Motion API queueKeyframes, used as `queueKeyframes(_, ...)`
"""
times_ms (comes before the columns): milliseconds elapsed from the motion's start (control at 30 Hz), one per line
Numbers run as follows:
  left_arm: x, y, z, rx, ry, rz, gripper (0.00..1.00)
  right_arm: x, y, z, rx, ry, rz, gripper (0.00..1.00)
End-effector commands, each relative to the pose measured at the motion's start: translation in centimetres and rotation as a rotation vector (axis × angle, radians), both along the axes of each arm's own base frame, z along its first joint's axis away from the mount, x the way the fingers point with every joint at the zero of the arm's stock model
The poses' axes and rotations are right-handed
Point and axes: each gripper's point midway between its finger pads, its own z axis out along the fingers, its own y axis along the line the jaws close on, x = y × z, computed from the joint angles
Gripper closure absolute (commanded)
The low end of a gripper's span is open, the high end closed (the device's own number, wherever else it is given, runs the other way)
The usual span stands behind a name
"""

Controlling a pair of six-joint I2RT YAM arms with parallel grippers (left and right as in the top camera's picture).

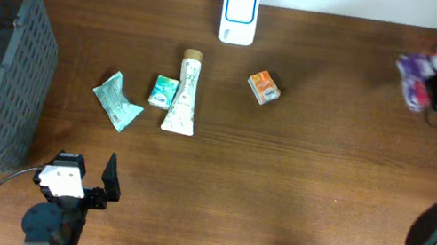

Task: Scan the item barcode
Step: 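Carry the purple pack right and set it down near the jar, then move the right gripper back toward the small orange box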

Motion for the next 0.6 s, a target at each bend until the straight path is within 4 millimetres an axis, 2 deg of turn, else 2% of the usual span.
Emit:
queueKeyframes(0, -0.1, 0.2, -0.1, -0.007, 0.002, 0.012, 0.01, -2.4, -4.4, -1.1, -0.032, 0.053, -0.097, 0.9)
queueKeyframes(33, -0.1, 0.2, -0.1, -0.007, 0.002, 0.012, 0.01, -3.0, -5.6, -1.6, -0.035, 0.066, -0.127, 0.76)
queueKeyframes(67, -0.1, 0.2, -0.1, -0.007, 0.002, 0.012, 0.01, -3.5, -6.5, -1.8, -0.037, 0.073, -0.148, 0.57)
queueKeyframes(133, -0.1, 0.2, -0.1, -0.008, 0.002, 0.012, 0.01, -4.3, -7.9, -2.5, -0.029, 0.084, -0.174, 0.3)
queueKeyframes(167, -0.1, 0.2, -0.1, -0.007, 0.002, 0.012, 0.01, -4.5, -8.2, -2.8, -0.026, 0.088, -0.162, 0.18)
queueKeyframes(233, -0.1, 0.2, -0.1, -0.007, 0.002, 0.012, 0.01, -4.2, -7.9, -2.9, -0.038, 0.085, -0.053, 0.01)
queueKeyframes(300, -0.1, 0.2, -0.1, -0.007, 0.002, 0.012, 0.01, -3.4, -6.8, -2.7, -0.049, 0.068, 0.077, 0.01)
queueKeyframes(433, -0.1, 0.2, -0.1, -0.007, 0.002, 0.012, 0.01, -1.2, -1.5, -1.7, 0.044, -0.054, 0.381, 0.01)
queueKeyframes(567, -0.1, 0.2, -0.1, -0.007, 0.002, 0.012, 0.01, 0.9, 7.4, 1.6, 0.281, -0.279, 0.674, 0.01)
